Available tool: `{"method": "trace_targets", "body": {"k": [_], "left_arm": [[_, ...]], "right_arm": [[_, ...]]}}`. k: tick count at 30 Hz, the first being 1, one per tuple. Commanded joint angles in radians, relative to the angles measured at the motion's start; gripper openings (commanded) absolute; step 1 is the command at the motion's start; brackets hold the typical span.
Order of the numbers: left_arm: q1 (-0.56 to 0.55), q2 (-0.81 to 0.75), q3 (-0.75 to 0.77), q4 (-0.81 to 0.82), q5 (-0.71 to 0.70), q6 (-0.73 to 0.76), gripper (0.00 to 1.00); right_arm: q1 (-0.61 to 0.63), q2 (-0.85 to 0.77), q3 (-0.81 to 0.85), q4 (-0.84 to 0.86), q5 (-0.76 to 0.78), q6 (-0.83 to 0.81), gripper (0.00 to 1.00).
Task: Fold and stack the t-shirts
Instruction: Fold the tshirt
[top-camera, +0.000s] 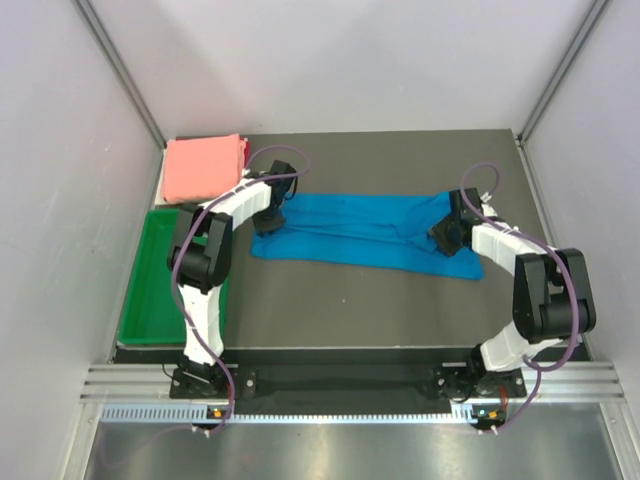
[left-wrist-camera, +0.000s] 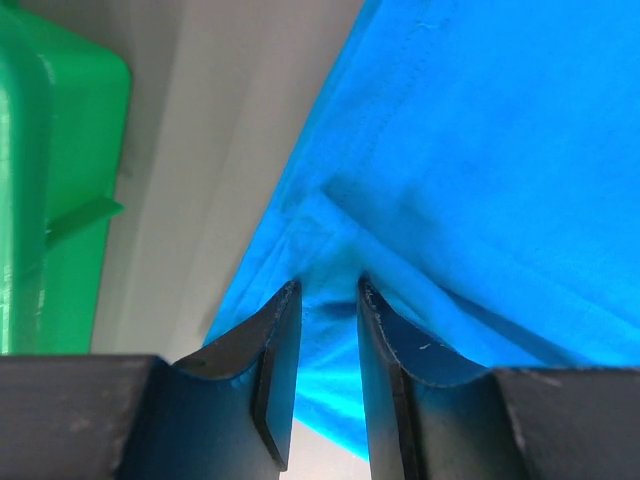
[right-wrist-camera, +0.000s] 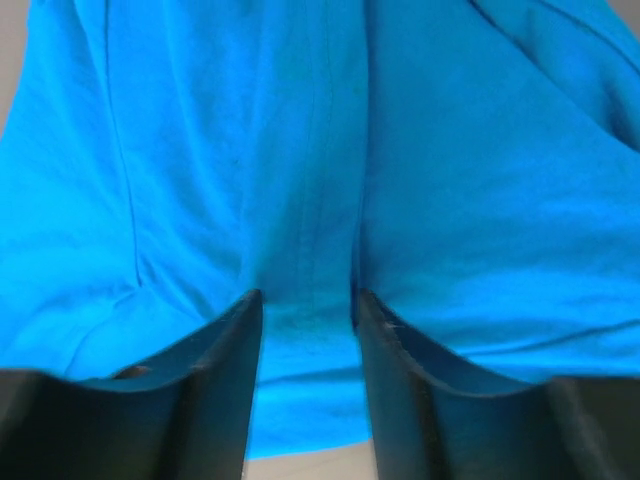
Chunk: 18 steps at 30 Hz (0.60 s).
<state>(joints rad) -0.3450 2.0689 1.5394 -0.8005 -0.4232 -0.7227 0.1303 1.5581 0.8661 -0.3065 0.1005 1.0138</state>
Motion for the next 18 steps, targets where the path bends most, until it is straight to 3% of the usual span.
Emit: {"method": "trace_targets", "body": {"k": [1, 5, 8, 18], "left_arm": [[0.001, -0.016, -0.004, -0.045, -0.060, 0.006, 0.34], [0.001, -0.046, -0.074, -0.036, -0.107, 0.002, 0.34], [0.001, -0.049, -0.108, -0.032, -0.132, -0.001, 0.34], [0.000, -0.050, -0.114, -0.051, -0.170, -0.011, 0.34]], "right_arm": [[0.017, 0.028, 0.043, 0.069, 0.021, 0.014, 0.39], [0.019, 0.039, 0.080, 0.067, 0.037, -0.012, 0.12], [0.019, 0.054, 0.122, 0.069, 0.048, -0.044, 0.00], [0.034, 0.293, 0.347, 0.115, -0.062, -0.302, 0.04]]}}
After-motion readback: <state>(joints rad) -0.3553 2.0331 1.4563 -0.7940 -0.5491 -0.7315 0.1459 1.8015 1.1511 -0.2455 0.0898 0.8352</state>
